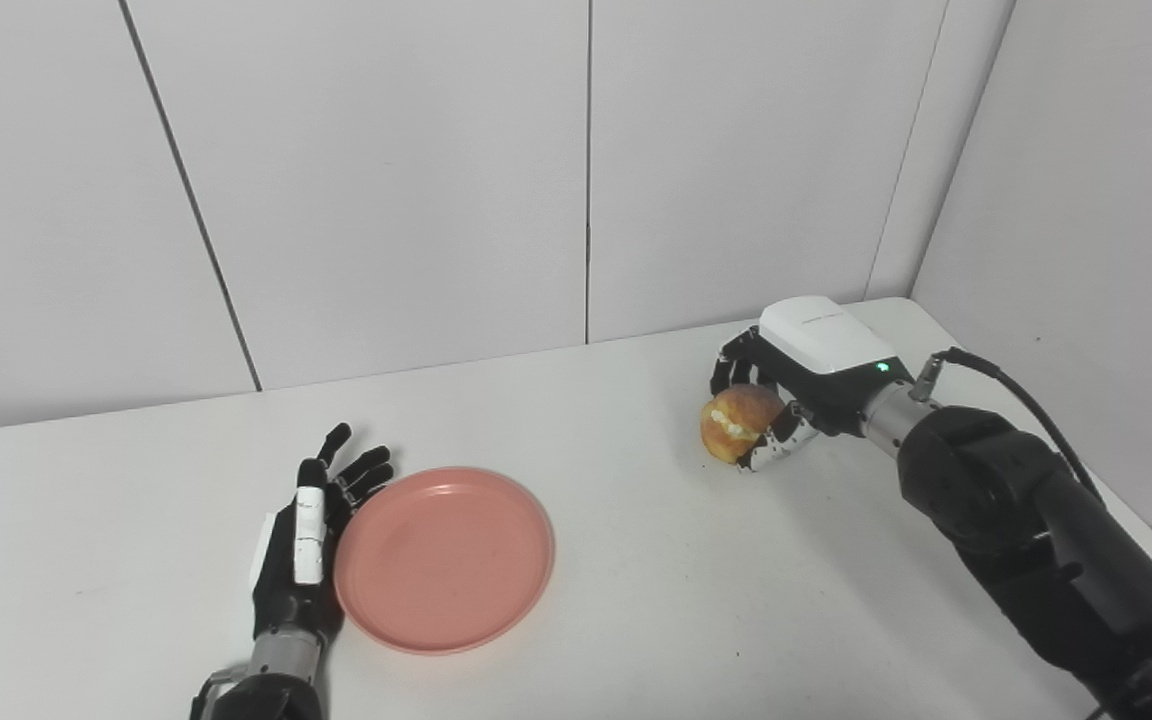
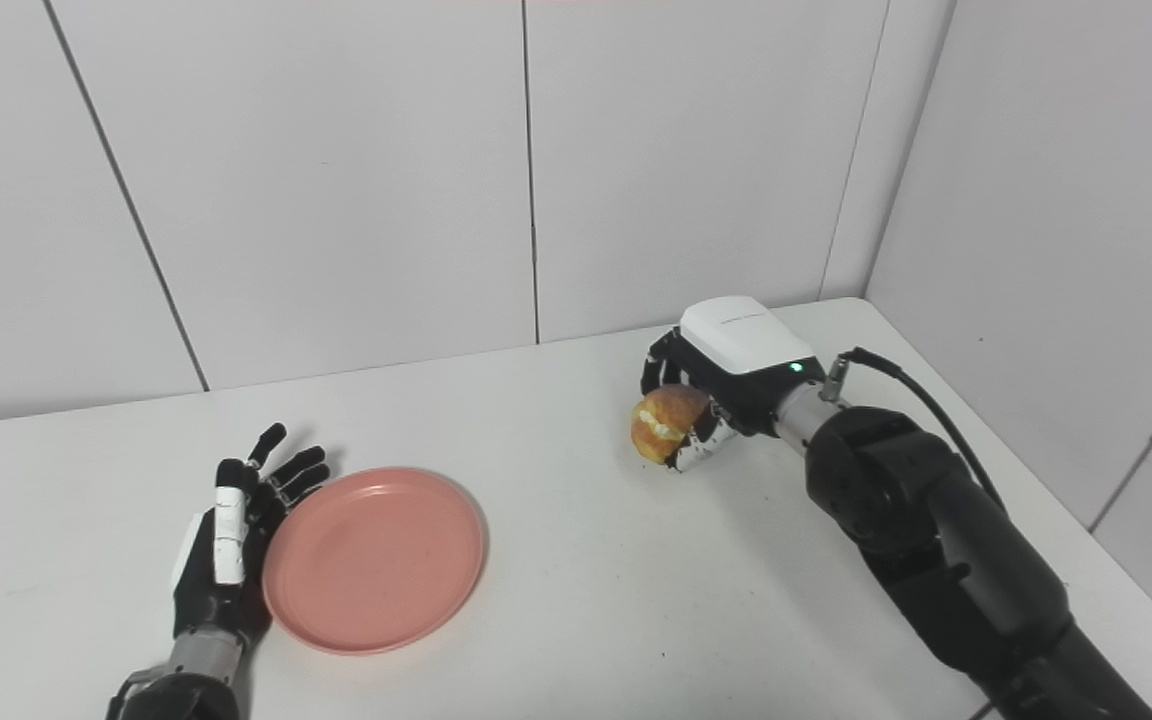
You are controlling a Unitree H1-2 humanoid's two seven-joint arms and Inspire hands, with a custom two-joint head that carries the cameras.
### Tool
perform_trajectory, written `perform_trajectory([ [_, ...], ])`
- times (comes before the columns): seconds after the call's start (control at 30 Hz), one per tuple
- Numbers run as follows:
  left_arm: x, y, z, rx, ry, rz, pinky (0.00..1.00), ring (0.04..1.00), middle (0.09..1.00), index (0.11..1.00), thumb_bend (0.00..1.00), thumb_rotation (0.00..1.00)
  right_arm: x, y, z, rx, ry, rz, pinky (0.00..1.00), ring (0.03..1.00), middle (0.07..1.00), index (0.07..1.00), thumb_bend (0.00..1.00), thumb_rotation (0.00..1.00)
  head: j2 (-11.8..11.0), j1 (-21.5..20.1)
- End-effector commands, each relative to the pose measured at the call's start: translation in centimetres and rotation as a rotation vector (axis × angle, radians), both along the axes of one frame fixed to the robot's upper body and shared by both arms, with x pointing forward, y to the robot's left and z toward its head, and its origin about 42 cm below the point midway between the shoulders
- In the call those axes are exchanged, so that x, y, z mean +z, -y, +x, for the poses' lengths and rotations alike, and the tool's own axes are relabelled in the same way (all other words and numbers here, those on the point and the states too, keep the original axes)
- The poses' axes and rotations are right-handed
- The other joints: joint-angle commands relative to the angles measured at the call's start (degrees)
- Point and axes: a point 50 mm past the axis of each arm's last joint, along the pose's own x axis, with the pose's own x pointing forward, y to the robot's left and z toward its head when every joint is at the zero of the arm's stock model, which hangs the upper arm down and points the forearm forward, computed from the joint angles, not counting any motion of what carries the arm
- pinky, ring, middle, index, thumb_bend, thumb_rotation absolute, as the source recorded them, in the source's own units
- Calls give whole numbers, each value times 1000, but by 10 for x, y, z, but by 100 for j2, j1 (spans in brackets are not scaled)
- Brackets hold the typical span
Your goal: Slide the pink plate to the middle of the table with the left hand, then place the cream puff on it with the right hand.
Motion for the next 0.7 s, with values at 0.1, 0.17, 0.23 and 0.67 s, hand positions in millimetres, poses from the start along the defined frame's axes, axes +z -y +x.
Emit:
perform_trajectory([
  [0.1, -32, 16, -17, -10, -151, 16, 811, 793, 774, 894, 857, 974, 35, -35, -1, 96, 150, 54, 347, 429, 521, 480, 517, 0, -38, 311],
  [0.17, -32, 19, -18, -9, -150, 19, 812, 793, 773, 892, 857, 978, 36, -40, -1, 102, 152, 64, 352, 430, 521, 482, 517, 0, -40, 370],
  [0.23, -31, 22, -19, -10, -149, 17, 819, 796, 774, 892, 854, 976, 35, -50, 0, 134, 158, 93, 370, 436, 525, 474, 517, 0, -25, 629],
  [0.67, -27, 32, -17, 0, -132, 42, 817, 811, 790, 900, 835, 988, 29, -97, 7, 246, 147, 197, 337, 426, 519, 486, 517, 0, 14, 1253],
])
